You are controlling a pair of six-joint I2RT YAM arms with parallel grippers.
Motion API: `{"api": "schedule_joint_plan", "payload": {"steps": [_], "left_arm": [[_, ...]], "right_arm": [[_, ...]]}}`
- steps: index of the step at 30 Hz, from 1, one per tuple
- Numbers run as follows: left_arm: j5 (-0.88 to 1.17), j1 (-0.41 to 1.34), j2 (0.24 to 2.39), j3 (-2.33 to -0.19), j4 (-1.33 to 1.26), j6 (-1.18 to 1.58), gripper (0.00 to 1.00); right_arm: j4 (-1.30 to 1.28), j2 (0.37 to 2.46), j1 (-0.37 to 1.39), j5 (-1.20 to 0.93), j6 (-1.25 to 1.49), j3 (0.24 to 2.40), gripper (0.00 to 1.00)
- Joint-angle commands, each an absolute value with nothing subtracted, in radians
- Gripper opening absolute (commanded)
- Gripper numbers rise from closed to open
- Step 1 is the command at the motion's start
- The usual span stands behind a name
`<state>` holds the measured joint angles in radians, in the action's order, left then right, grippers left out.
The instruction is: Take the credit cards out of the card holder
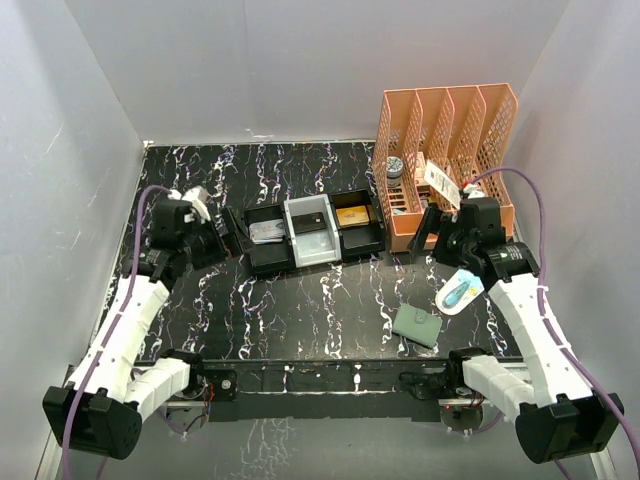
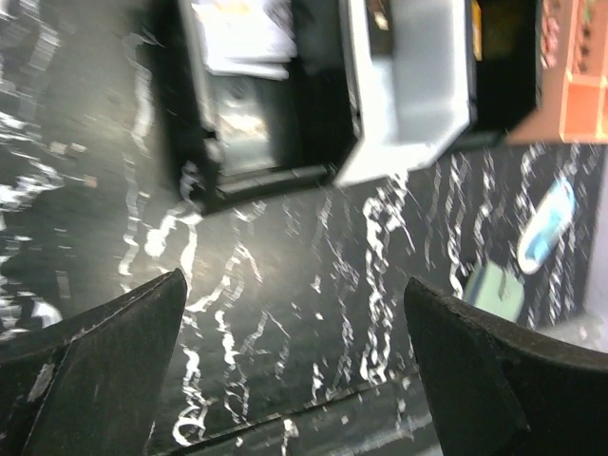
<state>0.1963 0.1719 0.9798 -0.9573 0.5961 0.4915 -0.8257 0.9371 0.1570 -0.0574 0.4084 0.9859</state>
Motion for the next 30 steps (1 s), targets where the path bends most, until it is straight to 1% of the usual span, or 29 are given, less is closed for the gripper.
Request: {"api": "schedule_joint_plan", "payload": {"steps": [1,5,7,10,15,21,30], "left_arm": [[0.453,0.239,0.953,-0.883,0.485,0.549,0.96],[0.521,0.332,0.952,-0.826,0.426,0.577,0.94],[0.553,0.378,0.953,-0.807,0.387,0.591,0.93],[0.589,0.441,0.972,-0.795,0.352,0.6,0.92],[0.587,0.531,1.006,-0.796,0.321,0.601,0.92],[0.575,0.565,1.008,-0.787,0.304,0.604,0.92],[0.536,0.568,0.985,-0.768,0.29,0.615,0.93]], "right_arm": [[-0.895,0.946,0.133,-0.122,0.537,0.908,0.98],[-0.932,0.96,0.123,-0.159,0.595,0.829,0.98],[-0.953,0.955,0.12,-0.14,0.63,0.798,0.98],[-0.997,0.93,0.118,-0.035,0.711,0.769,0.98],[-1.037,0.872,0.115,0.111,0.843,0.711,0.98],[-1.087,0.849,0.114,0.15,0.952,0.709,0.98],[-1.041,0.881,0.114,0.159,0.972,0.662,0.98]]}}
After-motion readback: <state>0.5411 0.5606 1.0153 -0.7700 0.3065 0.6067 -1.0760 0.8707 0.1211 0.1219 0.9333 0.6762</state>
